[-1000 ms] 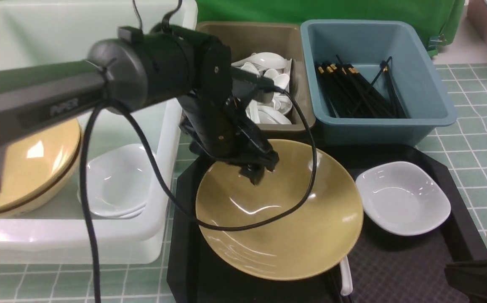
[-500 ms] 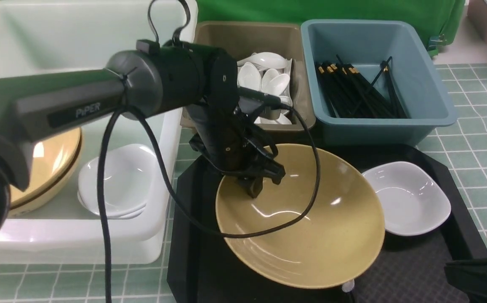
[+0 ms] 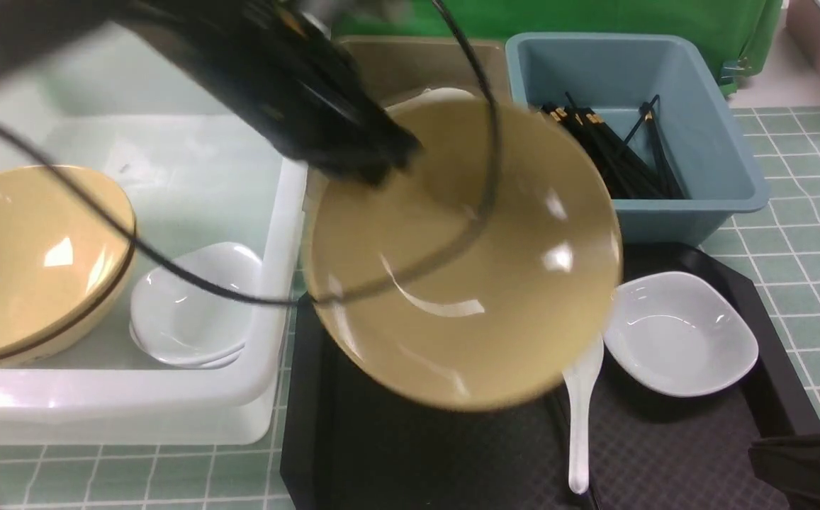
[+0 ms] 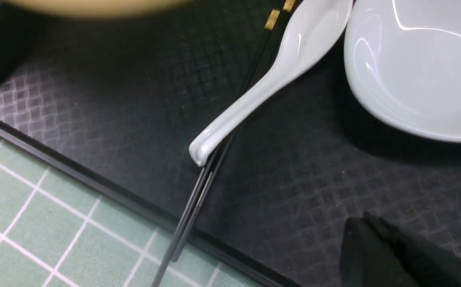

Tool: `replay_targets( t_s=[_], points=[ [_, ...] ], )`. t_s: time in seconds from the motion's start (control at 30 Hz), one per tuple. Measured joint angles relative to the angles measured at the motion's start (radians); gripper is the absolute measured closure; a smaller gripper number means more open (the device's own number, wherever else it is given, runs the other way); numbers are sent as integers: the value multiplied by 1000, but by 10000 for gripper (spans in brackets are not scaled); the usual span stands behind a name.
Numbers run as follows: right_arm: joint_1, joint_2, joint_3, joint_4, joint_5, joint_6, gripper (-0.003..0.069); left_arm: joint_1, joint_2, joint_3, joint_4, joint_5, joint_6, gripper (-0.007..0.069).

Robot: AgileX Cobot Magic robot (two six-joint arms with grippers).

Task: On blue table put chopsticks spoon bowls plates into blue grey white boxes.
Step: 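Place the tan bowl onto the bowl stack in the left bin with the left gripper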

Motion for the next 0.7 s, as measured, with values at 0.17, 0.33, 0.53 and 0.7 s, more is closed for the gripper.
replay_targets(
  t_s=[0.17,0.33,0.53,0.7],
  points=[
    [0,0,0,0,-2,0,586,336,-127,0,9,23,-52,618],
    [0,0,0,0,-10,0,582,636,-129,2,44,91,-94,618],
    [0,0,0,0,-10,0,580,755,-107,97,69,44,-108,618],
    [0,0,0,0,-11,0,580,796,-101,228,86,-95,-142,618]
  ],
)
